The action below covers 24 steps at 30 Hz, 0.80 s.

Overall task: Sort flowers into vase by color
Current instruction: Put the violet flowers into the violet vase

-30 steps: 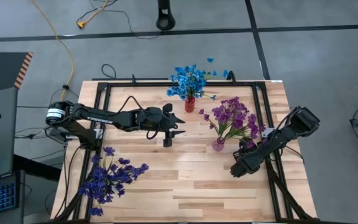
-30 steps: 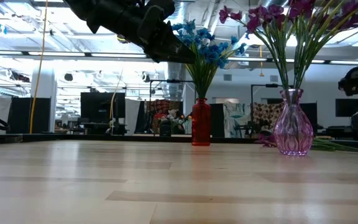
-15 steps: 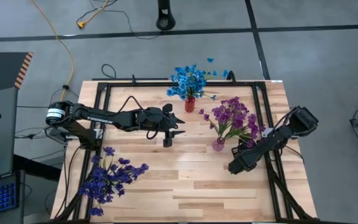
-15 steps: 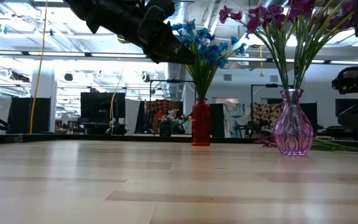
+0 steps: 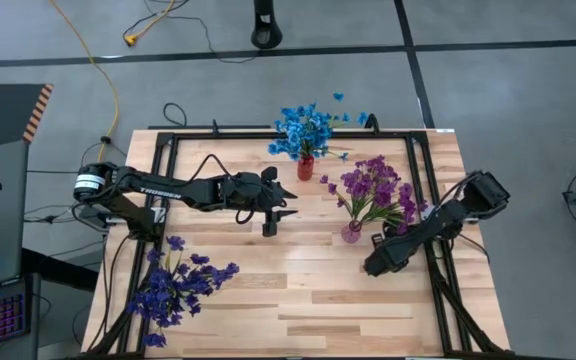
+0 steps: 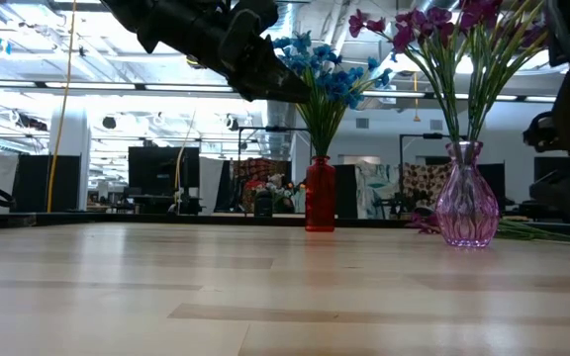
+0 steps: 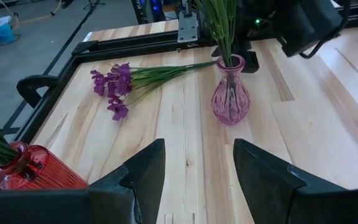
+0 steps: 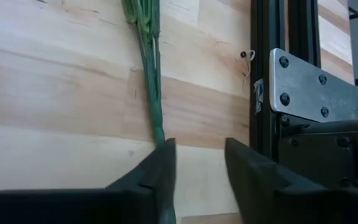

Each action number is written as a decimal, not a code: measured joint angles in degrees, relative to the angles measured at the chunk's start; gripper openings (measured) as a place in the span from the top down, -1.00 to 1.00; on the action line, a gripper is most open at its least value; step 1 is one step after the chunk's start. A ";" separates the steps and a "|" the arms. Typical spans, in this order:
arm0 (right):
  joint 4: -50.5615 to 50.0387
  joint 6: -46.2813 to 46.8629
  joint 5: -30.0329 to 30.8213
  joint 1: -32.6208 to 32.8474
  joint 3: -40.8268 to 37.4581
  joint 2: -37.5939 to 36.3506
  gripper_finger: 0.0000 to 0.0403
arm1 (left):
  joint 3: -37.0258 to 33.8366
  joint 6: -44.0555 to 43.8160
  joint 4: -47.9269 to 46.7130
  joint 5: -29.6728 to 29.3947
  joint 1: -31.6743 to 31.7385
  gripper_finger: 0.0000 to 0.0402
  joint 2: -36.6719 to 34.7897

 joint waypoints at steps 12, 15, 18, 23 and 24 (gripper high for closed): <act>2.07 0.33 0.41 0.13 0.09 9.49 0.84 | 0.00 1.69 -0.09 -0.02 -0.02 0.11 0.00; 2.51 0.37 0.60 0.13 0.57 9.65 0.88 | 0.00 1.68 -0.11 -0.02 -0.01 0.11 0.00; 3.40 0.08 1.97 0.24 1.23 9.56 0.87 | 0.00 1.66 -0.11 -0.02 -0.02 0.11 0.00; 6.14 -0.13 2.60 0.26 1.40 9.69 0.82 | 0.00 1.57 -0.16 -0.01 -0.02 0.11 0.00; 6.55 -0.13 2.66 0.32 1.40 9.69 0.82 | 0.00 1.55 -0.23 -0.02 -0.01 0.11 0.00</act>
